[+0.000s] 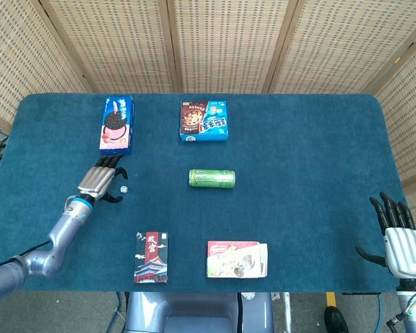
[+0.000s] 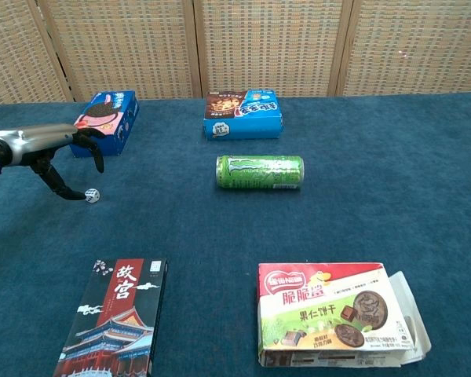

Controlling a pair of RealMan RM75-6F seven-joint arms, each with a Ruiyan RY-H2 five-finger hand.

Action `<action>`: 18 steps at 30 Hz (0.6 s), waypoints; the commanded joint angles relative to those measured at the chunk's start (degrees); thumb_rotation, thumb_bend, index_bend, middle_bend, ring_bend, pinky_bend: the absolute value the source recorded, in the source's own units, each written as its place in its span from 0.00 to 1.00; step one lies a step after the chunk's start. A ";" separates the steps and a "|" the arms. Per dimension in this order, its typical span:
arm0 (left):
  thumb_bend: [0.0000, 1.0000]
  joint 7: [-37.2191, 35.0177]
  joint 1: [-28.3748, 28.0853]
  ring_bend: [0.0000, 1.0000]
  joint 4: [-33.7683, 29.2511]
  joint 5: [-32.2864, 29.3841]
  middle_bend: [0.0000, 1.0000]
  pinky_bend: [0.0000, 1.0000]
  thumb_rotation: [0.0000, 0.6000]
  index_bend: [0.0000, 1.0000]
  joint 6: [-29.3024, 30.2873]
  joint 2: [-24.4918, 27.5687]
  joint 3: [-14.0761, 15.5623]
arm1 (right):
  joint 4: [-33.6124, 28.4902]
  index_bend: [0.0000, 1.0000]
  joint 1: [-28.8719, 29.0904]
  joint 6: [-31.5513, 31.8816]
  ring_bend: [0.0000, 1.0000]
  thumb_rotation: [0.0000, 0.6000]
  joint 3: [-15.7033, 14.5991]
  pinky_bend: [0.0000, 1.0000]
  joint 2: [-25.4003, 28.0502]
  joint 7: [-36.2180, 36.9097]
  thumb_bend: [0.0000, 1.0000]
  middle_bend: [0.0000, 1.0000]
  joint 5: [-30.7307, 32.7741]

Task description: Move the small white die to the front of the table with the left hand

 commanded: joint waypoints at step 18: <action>0.36 7.23 -2.20 0.00 3.88 -8.39 0.00 0.00 1.00 0.39 0.64 -4.59 1.04 | -0.06 0.04 -0.01 -0.08 0.00 1.00 -0.03 0.00 0.06 0.27 0.00 0.00 0.08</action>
